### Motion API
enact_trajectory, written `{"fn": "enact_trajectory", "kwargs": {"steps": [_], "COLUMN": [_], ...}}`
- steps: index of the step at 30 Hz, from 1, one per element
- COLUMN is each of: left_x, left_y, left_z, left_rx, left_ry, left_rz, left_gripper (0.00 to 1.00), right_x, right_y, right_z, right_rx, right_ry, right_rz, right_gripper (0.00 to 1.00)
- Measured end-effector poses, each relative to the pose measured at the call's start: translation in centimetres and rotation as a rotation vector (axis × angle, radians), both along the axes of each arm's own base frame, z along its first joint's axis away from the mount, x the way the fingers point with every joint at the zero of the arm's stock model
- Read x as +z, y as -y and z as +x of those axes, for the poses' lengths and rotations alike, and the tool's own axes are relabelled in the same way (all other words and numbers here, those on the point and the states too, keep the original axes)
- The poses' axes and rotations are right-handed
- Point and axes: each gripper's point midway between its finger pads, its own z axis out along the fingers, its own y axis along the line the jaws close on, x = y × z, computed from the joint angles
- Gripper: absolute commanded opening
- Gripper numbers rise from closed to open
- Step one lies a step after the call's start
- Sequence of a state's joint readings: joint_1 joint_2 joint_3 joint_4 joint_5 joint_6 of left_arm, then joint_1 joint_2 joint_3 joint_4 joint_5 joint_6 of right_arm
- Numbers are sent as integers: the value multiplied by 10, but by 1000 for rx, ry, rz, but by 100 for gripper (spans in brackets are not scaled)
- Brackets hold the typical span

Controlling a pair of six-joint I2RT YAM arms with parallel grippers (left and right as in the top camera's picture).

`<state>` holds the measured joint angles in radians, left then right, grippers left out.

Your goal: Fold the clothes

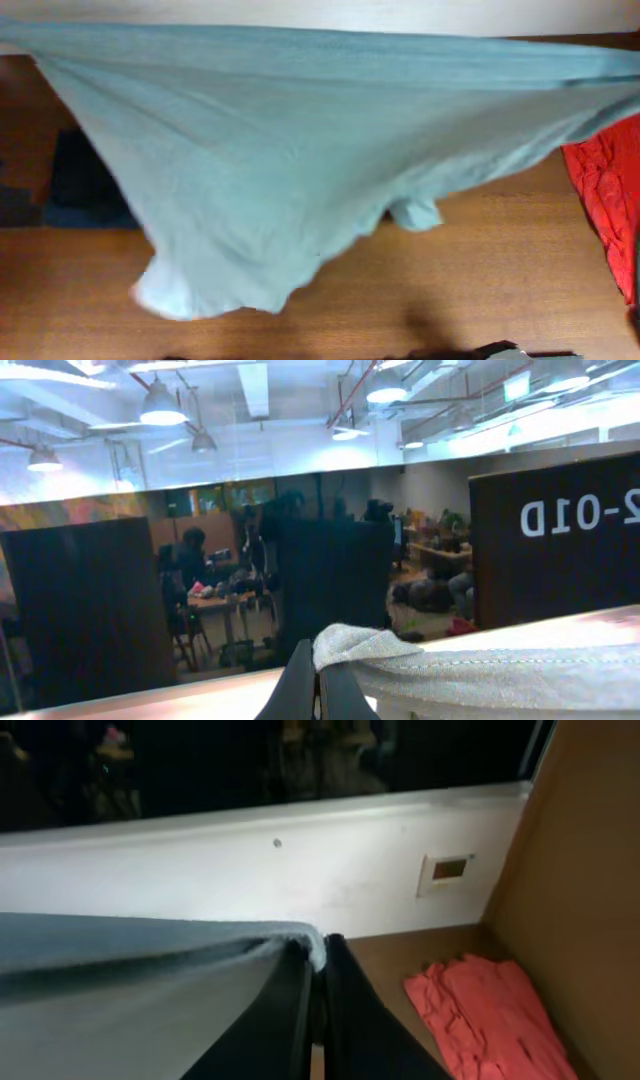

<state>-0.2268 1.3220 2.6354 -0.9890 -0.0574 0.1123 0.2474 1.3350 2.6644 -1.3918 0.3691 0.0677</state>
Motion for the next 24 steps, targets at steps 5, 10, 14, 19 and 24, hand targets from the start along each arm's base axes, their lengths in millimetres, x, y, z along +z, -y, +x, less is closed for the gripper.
{"fn": "enact_trajectory", "kwargs": {"steps": [5,10,14,19,24], "left_x": [1,-17,-53,-171,-322], "left_y": [-3,-11,-6,18,48], "left_z": [1,41,117,269,382], "left_rx": [15,110,184,243,207], "left_ry": [3,-91,-233,-540,-794], "left_rz": [-6,-12,14,111,196], "left_gripper": [1,1,1,1,1], "right_x": [9,-1,-29,-119,-247], "right_y": [-1,-4,-8,-24,-9], "right_z": [-21,-12,27,151,272], "right_rx": [37,43,10,-61,-142], "right_ry": [47,1,-128,-448,-728], "right_rz": [12,2,-32,-122,-157], "right_gripper": [4,5,5,5,6]}}
